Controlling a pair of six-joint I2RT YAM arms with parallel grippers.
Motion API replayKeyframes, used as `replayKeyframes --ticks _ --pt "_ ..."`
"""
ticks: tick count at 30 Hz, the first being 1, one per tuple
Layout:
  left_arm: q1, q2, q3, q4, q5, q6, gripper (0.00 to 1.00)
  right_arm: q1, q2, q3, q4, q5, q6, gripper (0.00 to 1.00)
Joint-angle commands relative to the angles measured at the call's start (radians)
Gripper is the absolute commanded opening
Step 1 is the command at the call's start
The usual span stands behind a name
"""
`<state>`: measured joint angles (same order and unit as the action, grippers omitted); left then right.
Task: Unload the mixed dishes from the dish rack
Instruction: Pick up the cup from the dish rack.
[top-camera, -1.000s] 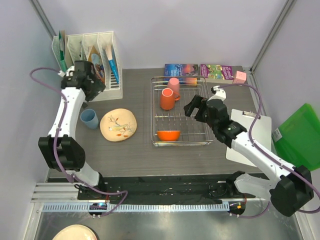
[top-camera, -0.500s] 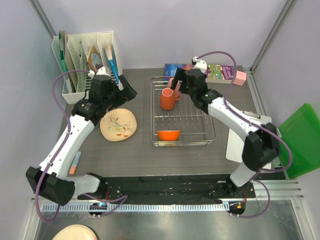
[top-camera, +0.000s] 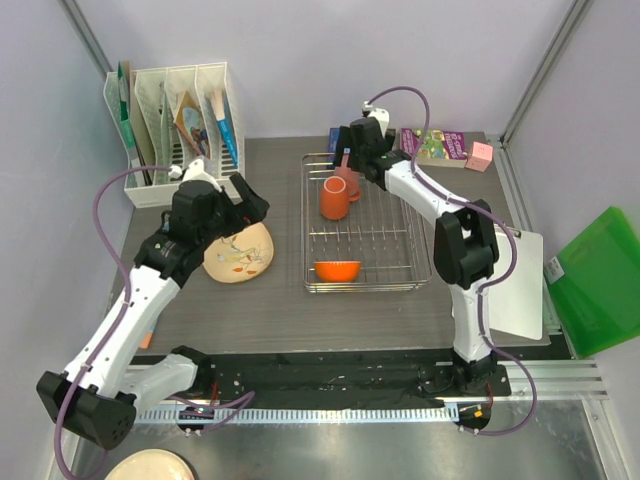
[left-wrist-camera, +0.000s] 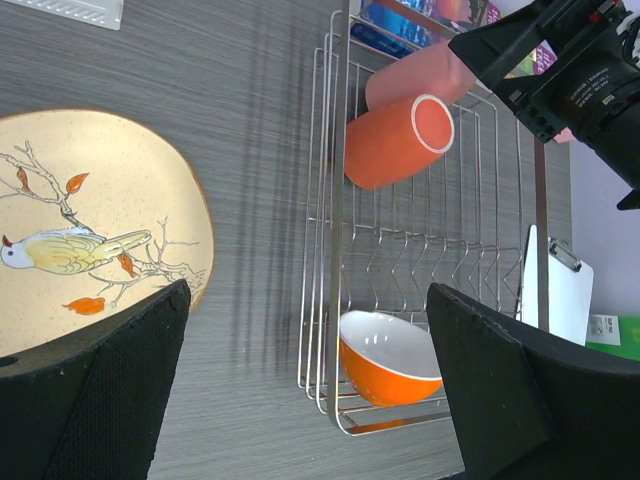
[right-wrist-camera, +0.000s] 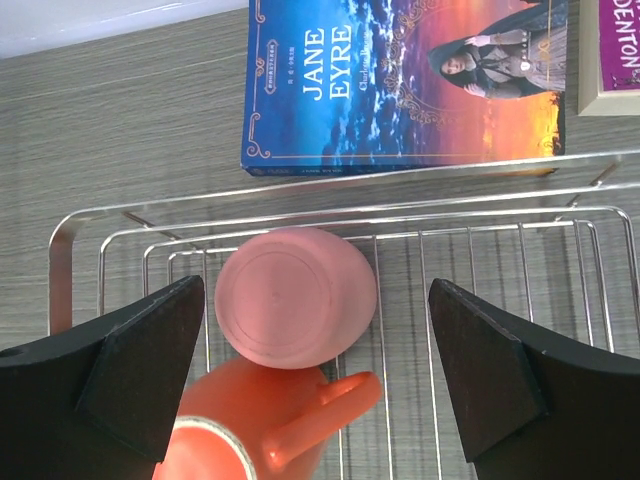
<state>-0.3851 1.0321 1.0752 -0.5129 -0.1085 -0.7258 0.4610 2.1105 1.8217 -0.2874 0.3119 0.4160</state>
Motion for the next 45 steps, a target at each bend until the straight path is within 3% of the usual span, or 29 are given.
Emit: replayKeyframes --ticks 1,13,16,17,22,26,32,41,42,45 --pt "-0.003 -0.004 -0.011 0.045 -0.016 0.0 1.0 0.005 0.017 0.085 -0.002 -0.007 -0.028 1.0" --pt "-0.003 0.016 -0.037 0.022 -0.036 -0.004 1.0 0.007 0.135 0.131 -0.025 -0.051 -0.013 1.0" --pt "-0.003 0.022 -0.038 0.024 -0.039 -0.006 1.0 0.005 0.137 0.131 -0.025 -0.056 -0.023 0.89" --pt "-0.003 0.028 -0.038 0.024 -0.037 -0.011 1.0 0.005 0.134 0.131 -0.027 -0.062 -0.026 0.75" --pt "-0.003 0.046 -0.035 0.025 -0.036 -0.015 1.0 0.001 0.099 0.113 -0.027 -0.04 -0.037 0.4" --pt "-0.003 0.052 -0.034 0.024 -0.045 -0.015 1.0 0.001 0.039 0.087 -0.019 -0.02 -0.042 0.3" --pt "-0.003 0.066 -0.017 0.021 -0.079 -0.014 1.0 0.013 -0.185 0.01 -0.004 -0.013 -0.026 0.3" --pt "-0.003 0.125 0.029 -0.003 -0.063 -0.061 1.0 0.019 -0.638 -0.424 0.21 -0.155 0.095 0.31" --pt "-0.003 0.125 0.028 0.013 -0.053 -0.072 1.0 0.019 -0.664 -0.461 0.232 -0.175 0.118 0.29" --pt "-0.003 0.102 -0.01 0.142 0.045 -0.104 1.0 0.021 -0.768 -0.625 0.359 -0.269 0.208 0.1"
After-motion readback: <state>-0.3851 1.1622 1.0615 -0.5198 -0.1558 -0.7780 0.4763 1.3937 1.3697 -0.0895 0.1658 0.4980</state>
